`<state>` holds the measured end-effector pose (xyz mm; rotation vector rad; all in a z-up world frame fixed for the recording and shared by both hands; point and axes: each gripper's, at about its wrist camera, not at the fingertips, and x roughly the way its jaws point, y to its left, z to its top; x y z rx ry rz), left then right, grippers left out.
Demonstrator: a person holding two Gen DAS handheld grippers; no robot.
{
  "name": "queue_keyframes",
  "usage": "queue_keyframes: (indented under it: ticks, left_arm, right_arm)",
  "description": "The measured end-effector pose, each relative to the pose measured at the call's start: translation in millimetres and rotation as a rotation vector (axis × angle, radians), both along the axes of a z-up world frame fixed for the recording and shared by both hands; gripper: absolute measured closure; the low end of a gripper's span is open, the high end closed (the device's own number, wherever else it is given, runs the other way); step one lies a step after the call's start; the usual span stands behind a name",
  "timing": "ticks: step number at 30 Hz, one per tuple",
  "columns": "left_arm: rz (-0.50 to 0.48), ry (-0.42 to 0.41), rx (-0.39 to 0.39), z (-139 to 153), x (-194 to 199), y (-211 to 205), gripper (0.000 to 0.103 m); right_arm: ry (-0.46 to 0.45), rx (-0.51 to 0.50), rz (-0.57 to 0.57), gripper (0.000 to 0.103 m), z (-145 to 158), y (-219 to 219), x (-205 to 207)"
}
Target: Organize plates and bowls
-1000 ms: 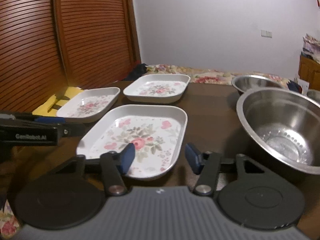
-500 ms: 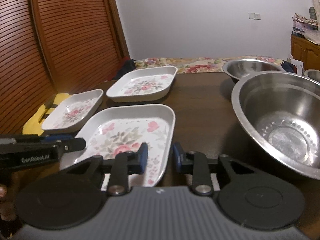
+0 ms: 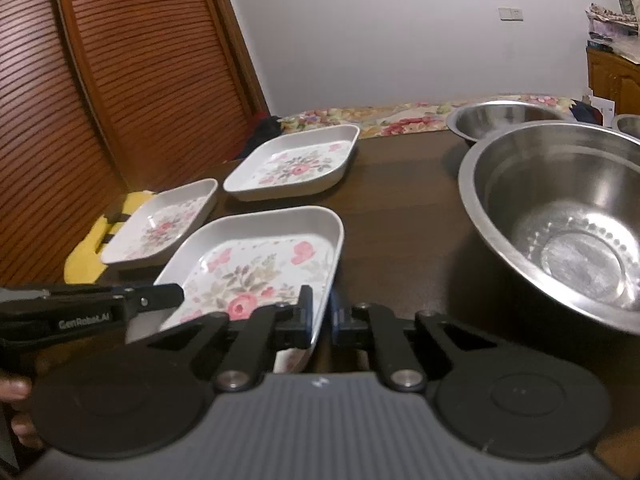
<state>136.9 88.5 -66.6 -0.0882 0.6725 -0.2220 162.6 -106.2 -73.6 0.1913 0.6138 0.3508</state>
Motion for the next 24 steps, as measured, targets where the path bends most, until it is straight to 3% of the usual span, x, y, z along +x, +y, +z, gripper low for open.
queue_keyframes:
  ticks: [12,24]
  left_arm:
    - [-0.032,0.007,0.037,1.3,-50.1,-5.0,0.089]
    - [-0.049,0.026,0.067,-3.7,-62.6,-9.5,0.088]
  right_arm:
    - [0.010,0.063,0.022,0.092,2.8,-11.6,-54.8]
    - [0.045,0.055,0.042,0.090,-4.6,-9.0,-67.9]
